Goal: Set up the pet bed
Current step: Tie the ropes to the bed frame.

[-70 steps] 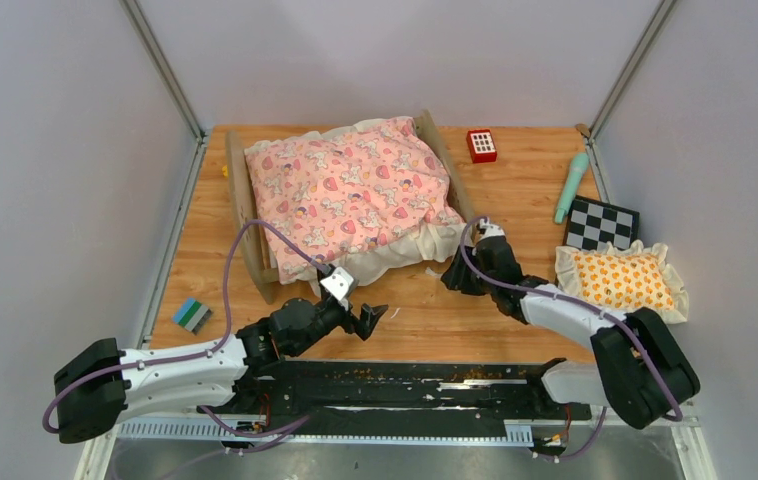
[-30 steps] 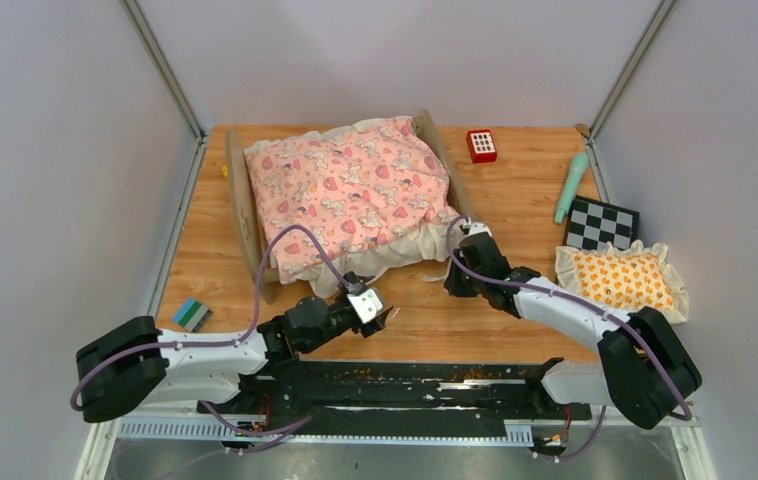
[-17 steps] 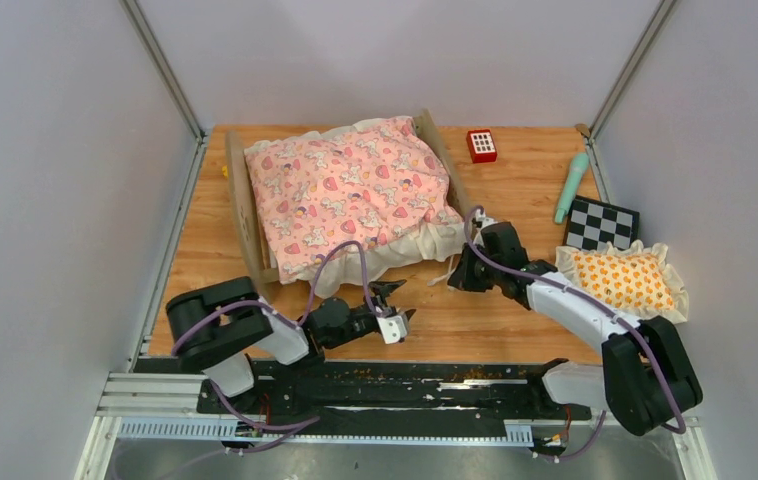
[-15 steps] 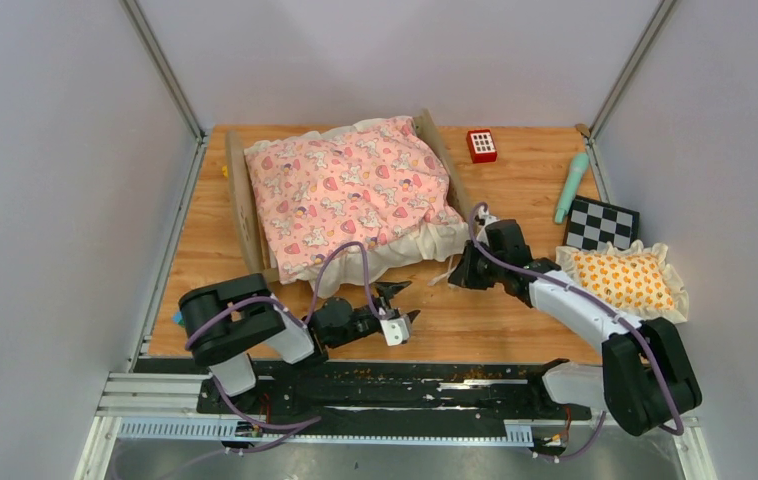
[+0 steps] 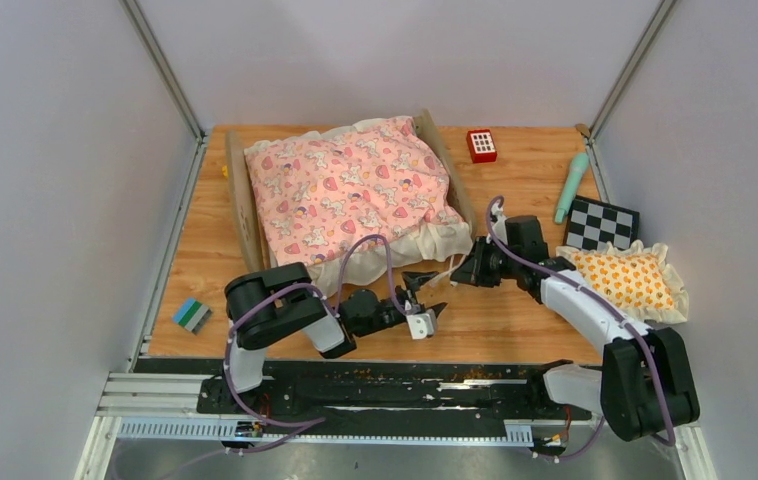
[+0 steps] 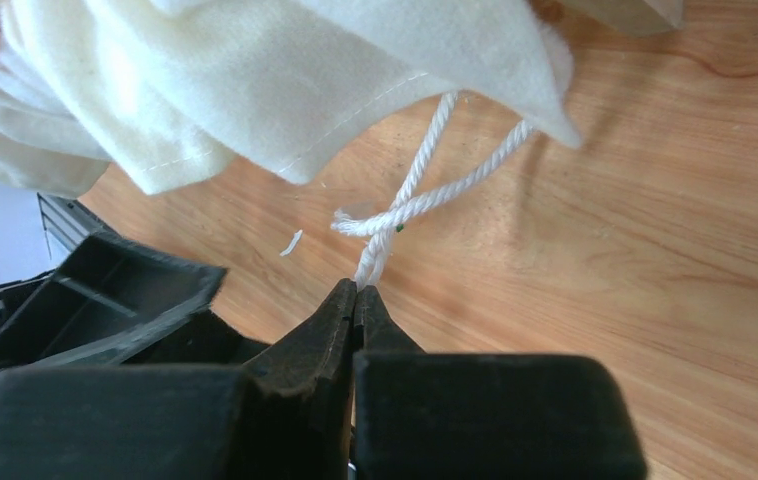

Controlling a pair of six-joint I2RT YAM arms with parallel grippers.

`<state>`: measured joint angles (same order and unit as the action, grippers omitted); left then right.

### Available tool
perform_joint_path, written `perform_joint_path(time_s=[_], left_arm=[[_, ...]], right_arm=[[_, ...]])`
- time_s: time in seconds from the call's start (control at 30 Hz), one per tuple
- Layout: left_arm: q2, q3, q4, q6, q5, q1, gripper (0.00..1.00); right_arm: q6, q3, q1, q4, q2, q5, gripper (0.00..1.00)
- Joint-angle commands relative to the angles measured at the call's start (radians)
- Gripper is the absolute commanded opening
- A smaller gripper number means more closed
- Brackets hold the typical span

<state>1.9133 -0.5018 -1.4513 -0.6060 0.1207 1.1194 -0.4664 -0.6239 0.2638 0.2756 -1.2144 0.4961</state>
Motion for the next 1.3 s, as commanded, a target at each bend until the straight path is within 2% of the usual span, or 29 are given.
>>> perform_joint_path(time_s=[0.0, 0.13, 0.23, 0.33, 0.7, 1.27], left_arm=[[0.056, -0.057, -0.145, -0.057, 0.007, 0.004, 0.75], [0.101, -0.109, -0.13, -0.061, -0.016, -0.009, 0.71], [0.117, -0.131, -0.145, 0.013, 0.011, -0.047, 0.69], [0.123, -0.148, -0.137, 0.022, 0.05, -0.072, 0.69], [0.15, -0.205, -0.064, -0.029, 0.172, -0.09, 0.65], [0.13, -0.233, 0.046, -0.039, 0.26, -0.089, 0.54]], right_arm=[[-0.003, -0.031, -0.019, 0.008, 0.046, 0.073, 0.0], [0.009, -0.042, -0.033, 0.037, 0.063, 0.097, 0.0], [0.022, -0.048, -0.04, 0.056, 0.07, 0.101, 0.0], [0.028, -0.045, -0.048, 0.059, 0.07, 0.115, 0.0], [0.037, -0.046, -0.07, 0.066, 0.066, 0.152, 0.0], [0.025, -0.039, -0.084, 0.047, 0.059, 0.195, 0.0]])
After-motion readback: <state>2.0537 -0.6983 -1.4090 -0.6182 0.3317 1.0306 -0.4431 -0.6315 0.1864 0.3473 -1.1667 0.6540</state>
